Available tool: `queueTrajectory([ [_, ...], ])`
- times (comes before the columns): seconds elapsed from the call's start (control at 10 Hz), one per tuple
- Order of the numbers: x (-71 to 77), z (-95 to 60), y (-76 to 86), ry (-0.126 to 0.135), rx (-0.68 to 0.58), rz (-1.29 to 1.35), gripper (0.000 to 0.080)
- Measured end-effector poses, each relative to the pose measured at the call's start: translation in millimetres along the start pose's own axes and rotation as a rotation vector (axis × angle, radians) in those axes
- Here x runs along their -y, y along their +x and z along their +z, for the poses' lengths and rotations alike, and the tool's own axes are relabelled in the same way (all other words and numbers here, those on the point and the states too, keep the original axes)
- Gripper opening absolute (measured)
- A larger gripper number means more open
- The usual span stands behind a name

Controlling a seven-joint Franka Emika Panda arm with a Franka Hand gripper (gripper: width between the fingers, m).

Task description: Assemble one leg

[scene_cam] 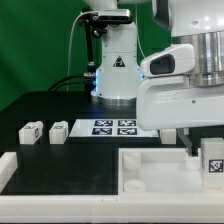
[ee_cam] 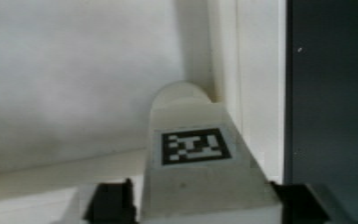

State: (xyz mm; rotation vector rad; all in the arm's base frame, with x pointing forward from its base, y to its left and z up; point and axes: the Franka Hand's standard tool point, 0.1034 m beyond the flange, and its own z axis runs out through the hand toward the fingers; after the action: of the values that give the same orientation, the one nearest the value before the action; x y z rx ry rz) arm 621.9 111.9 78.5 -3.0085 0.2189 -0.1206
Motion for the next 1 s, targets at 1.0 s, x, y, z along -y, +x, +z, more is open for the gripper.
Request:
queueTrajectory([
  [1.0,1.4,-1.4,0.0,0.003,0.002,0.351,0.0292],
])
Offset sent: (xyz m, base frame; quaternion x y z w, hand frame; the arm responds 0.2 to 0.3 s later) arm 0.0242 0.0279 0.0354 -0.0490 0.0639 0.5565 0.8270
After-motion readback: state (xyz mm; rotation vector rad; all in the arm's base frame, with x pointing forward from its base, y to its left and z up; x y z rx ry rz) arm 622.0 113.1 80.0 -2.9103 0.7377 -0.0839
